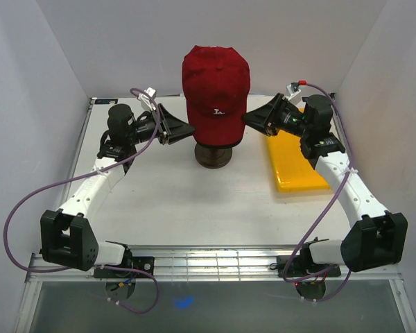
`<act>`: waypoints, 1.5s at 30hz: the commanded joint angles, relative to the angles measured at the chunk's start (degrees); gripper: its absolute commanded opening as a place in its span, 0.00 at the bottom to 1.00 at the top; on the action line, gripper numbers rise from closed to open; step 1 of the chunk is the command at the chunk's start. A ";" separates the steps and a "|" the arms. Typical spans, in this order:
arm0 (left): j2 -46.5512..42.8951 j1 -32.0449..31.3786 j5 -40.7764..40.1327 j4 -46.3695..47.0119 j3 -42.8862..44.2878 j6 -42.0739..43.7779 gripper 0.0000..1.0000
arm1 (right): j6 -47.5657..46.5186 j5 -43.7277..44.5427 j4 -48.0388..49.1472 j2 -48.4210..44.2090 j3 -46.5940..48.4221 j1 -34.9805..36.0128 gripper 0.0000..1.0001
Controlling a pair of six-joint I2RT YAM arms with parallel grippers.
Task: Stack the hats
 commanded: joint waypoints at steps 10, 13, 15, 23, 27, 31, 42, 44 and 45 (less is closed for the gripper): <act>-5.21 0.76 -8.91 -27.51 16.15 16.70 0.48 | -2.88 0.87 -6.11 -4.84 6.77 -3.71 0.54; -6.70 0.76 -12.16 -32.97 18.10 20.22 0.48 | -4.62 -0.98 -9.53 -6.42 6.95 -6.26 0.55; -8.45 0.76 -13.74 -35.61 18.37 22.32 0.48 | -6.56 -1.51 -12.86 -8.26 6.86 -8.28 0.60; -18.03 0.76 -21.83 -42.81 14.24 29.19 0.49 | -26.77 11.92 -33.08 -18.97 6.86 -10.66 0.79; -22.69 0.75 -24.65 -46.15 10.82 31.74 0.49 | -32.92 18.43 -38.09 -24.43 4.49 -10.57 0.88; -24.89 0.76 -24.65 -47.39 8.88 32.44 0.49 | -35.22 23.26 -40.82 -28.13 1.33 -10.57 0.93; -26.92 0.75 -25.70 -48.71 7.91 33.15 0.49 | -36.36 24.33 -41.62 -29.36 -1.84 -10.57 0.98; -27.09 0.76 -25.79 -48.80 7.73 33.15 0.49 | -36.45 24.50 -41.53 -29.45 -2.01 -10.66 0.98; -27.01 0.76 -25.79 -48.97 7.73 33.32 0.49 | -36.63 24.77 -41.53 -29.36 -2.02 -10.57 0.98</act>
